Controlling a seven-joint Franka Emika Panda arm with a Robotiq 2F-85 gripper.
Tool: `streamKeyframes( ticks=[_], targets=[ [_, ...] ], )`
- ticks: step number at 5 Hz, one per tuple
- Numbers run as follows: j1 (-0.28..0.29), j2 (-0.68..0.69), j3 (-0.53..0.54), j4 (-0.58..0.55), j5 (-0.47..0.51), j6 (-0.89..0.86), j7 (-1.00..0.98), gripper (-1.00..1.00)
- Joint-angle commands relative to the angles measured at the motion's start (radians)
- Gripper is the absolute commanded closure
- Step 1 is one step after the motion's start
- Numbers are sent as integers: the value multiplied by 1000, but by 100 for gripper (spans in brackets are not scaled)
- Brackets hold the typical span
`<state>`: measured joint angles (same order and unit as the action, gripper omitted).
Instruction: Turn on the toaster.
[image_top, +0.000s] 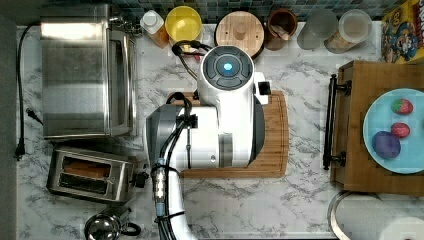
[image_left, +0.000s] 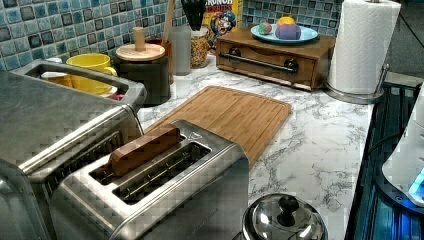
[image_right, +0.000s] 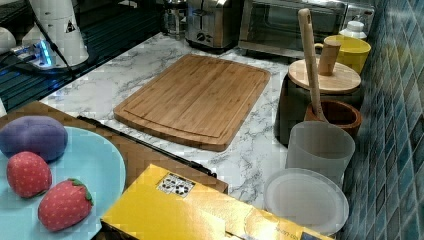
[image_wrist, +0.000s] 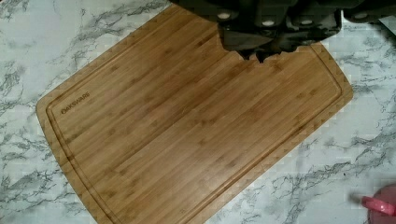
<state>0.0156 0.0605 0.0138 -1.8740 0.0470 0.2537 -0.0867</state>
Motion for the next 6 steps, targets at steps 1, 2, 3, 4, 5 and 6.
streamKeyframes(
  ticks=[1,2,3,4,5,6],
  targets=[
    [1,0,2,0,0,5,-18,100],
    [14,-71,26,-126,68,83,-92,100],
    [56,-149,66,-235,47,173,-123,100],
    [70,-182,92,-285,102,204,-179,100],
    [94,-224,124,-364,124,262,-203,100],
    [102,-255,155,-434,172,290,-232,100]
  ],
)
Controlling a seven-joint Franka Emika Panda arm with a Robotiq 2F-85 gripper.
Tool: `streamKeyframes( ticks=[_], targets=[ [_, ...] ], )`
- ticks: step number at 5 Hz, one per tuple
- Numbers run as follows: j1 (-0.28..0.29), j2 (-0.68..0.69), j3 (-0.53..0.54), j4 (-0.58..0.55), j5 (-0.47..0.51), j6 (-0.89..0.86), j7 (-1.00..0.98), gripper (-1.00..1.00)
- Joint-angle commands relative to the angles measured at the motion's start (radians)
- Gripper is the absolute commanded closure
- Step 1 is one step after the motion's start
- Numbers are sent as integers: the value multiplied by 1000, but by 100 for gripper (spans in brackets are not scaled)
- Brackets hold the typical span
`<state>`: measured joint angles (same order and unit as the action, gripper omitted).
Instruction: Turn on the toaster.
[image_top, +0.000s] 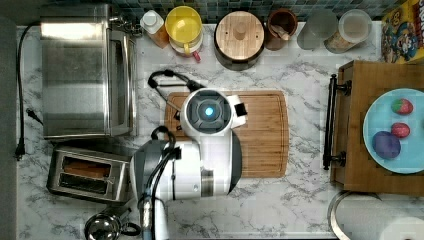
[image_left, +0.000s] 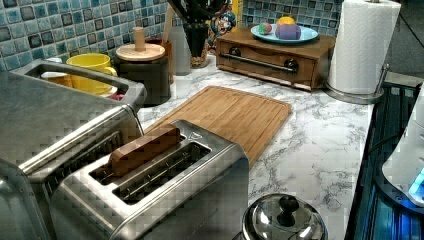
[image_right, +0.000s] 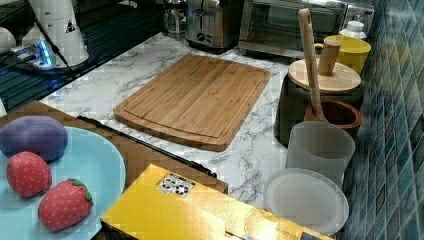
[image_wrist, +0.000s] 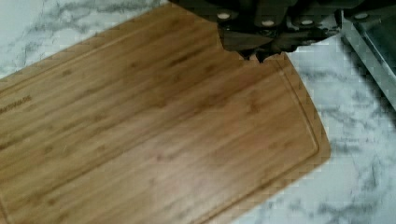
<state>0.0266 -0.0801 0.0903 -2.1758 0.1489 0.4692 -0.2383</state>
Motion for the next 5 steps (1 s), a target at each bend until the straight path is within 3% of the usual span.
streamKeyframes(
  ticks=[1,4,5],
  targets=[
    [115,-168,105,-215,93,135,-57,100],
    [165,-242,152,-318,196,176,-113,100],
    [180,-178,186,-302,196,141,-127,100]
  ],
)
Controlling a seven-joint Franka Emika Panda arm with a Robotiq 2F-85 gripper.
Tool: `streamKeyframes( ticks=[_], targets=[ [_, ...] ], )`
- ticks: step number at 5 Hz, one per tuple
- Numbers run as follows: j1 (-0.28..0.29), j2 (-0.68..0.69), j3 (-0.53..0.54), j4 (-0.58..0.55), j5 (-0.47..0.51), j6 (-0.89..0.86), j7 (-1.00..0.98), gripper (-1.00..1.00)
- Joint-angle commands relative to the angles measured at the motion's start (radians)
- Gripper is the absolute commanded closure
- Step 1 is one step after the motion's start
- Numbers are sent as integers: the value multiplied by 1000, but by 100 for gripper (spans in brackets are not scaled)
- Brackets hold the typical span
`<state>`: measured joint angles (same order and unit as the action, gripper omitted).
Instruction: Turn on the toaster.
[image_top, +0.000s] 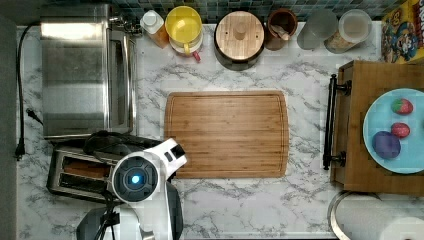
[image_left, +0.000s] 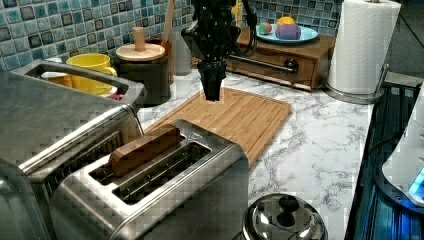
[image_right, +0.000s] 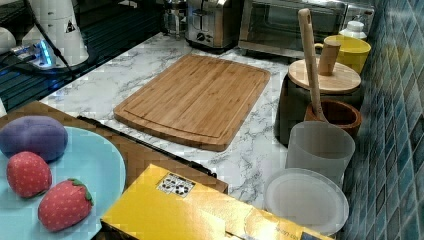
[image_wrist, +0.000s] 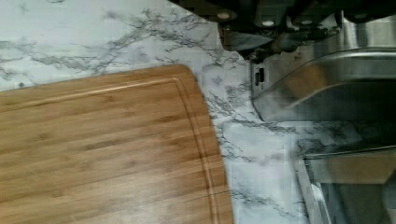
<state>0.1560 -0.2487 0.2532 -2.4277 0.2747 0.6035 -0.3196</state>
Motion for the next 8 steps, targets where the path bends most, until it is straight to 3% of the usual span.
streamKeyframes(
  ticks=[1,2,4,6,8],
  targets=[
    [86,-13,35,-69,82,5,-69,100],
    [177,-37,-20,-101,107,-3,-102,100],
    [155,-50,54,-149,90,66,-100,100],
    [171,-90,32,-209,197,179,-129,100],
    [136,-10,48,-162,122,196,-66,100]
  ],
)
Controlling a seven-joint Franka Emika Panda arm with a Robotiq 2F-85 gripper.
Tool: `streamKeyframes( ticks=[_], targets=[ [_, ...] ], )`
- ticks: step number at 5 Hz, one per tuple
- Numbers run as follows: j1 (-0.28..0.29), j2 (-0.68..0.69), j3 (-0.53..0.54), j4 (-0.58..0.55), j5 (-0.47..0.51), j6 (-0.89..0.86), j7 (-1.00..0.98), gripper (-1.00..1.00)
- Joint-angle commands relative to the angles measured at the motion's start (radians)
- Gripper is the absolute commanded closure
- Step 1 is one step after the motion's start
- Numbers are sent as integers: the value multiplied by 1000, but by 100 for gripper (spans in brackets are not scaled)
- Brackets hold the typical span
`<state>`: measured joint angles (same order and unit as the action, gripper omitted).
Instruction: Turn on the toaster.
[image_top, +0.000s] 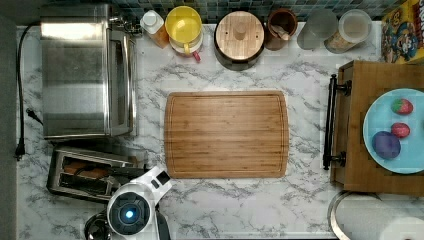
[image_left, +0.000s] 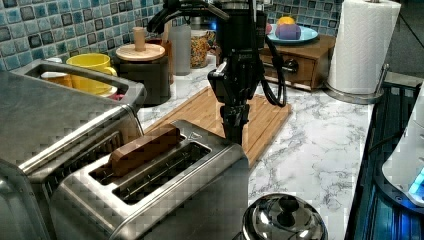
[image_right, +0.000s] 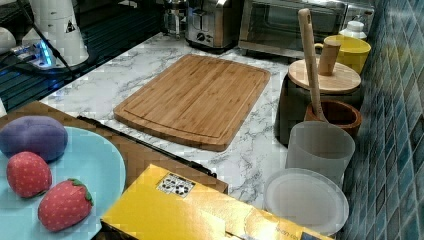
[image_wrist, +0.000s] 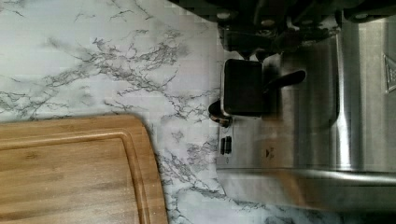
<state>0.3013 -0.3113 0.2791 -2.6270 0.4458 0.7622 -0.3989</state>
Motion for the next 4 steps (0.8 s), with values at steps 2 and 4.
streamKeyframes(
  ticks=[2,4],
  targets=[
    [-58,53,-19,56,-32,56,46,100],
    [-58,135,-54,105,-15,-5,-24,100]
  ],
)
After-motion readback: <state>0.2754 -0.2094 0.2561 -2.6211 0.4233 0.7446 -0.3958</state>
